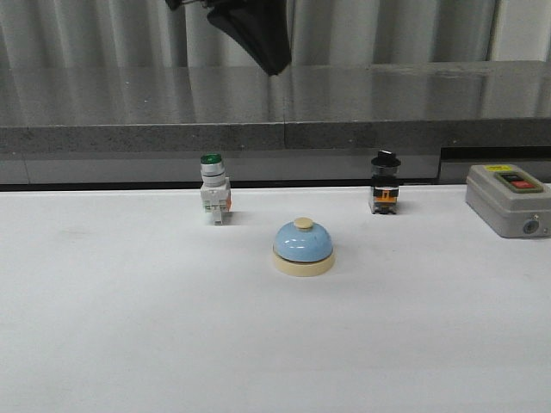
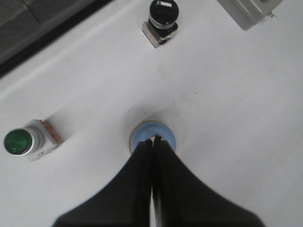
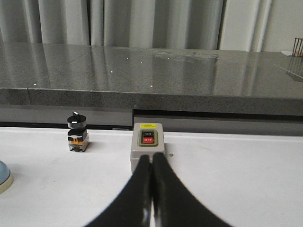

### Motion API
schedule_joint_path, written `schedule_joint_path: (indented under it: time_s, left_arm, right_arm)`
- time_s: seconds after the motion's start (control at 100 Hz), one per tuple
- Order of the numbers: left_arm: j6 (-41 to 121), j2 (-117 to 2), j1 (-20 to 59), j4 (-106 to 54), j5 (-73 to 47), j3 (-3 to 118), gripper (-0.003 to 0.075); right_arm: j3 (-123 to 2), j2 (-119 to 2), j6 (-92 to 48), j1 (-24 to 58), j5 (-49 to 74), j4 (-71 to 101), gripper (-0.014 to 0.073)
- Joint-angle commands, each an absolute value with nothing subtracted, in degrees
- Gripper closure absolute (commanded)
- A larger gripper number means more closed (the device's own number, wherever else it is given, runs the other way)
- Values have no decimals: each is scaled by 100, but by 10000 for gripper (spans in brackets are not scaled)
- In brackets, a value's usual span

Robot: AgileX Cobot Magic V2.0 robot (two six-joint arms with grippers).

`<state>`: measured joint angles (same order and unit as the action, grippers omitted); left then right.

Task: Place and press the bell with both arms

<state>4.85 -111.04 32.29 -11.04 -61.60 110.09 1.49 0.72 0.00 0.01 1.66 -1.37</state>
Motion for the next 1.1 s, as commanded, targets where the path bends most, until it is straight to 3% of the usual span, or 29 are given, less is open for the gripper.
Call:
schedule_joint_path:
  time_s: [0.0, 0.35, 1.09]
  left_arm:
    - [376, -10573, 3082, -1175, -5970, 11062, 741]
    - [196, -9621, 2461, -1168, -5613, 10013, 741]
    - [-68, -6645, 623, -927, -4003, 6465, 741]
  right_arm:
    - [67, 169, -34, -30, -282, -110, 654]
    - [67, 169, -34, -30, -282, -110, 654]
    - [67, 169, -34, -30, -282, -110, 654]
